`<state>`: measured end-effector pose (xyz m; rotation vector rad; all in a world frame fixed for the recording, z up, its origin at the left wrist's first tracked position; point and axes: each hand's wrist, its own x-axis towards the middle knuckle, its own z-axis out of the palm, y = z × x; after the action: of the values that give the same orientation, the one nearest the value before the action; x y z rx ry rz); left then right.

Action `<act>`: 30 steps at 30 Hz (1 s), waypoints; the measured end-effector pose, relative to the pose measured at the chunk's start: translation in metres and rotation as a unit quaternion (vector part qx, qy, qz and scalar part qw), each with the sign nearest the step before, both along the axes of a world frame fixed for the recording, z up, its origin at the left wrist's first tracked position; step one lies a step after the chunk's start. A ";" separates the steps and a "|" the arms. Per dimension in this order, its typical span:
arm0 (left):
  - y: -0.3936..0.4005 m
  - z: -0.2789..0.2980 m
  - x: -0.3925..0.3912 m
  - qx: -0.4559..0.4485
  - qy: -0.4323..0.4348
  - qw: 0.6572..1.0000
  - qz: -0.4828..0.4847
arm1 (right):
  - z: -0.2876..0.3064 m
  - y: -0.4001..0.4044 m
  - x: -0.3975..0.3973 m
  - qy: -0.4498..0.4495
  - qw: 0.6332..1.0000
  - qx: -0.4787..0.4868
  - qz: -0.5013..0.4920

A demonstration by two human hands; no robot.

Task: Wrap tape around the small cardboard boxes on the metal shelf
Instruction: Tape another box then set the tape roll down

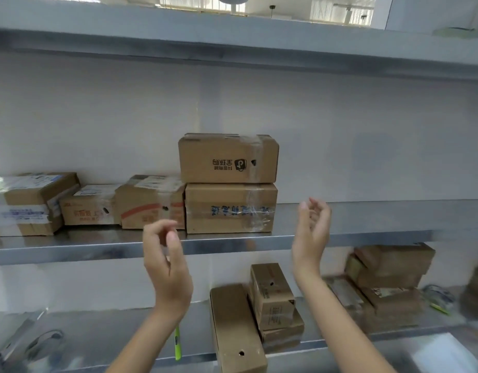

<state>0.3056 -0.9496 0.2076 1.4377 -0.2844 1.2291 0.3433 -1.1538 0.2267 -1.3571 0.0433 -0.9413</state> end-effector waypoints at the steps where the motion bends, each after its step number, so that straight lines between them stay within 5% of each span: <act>1: -0.008 -0.025 -0.003 0.020 0.038 0.999 -0.019 | -0.023 0.001 -0.007 0.012 1.000 0.005 -0.008; 7: -0.034 -0.122 0.040 0.139 0.300 0.940 -0.084 | -0.135 0.006 -0.033 0.208 0.972 0.051 -0.094; 14: -0.076 -0.133 0.124 0.058 0.526 0.834 -0.155 | -0.175 0.018 -0.027 0.405 0.901 0.143 -0.059; 19: -0.113 -0.130 0.154 0.050 0.583 0.785 -0.201 | -0.189 0.023 -0.022 0.414 0.895 0.164 -0.007; 30: -0.126 -0.165 0.173 0.154 0.612 0.742 -0.227 | -0.210 0.010 -0.016 0.436 0.882 0.163 0.067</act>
<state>0.4787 -1.0756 0.0422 2.0033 0.1006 -0.3251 0.3278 -1.1438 0.0172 -1.3423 0.7544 -0.1277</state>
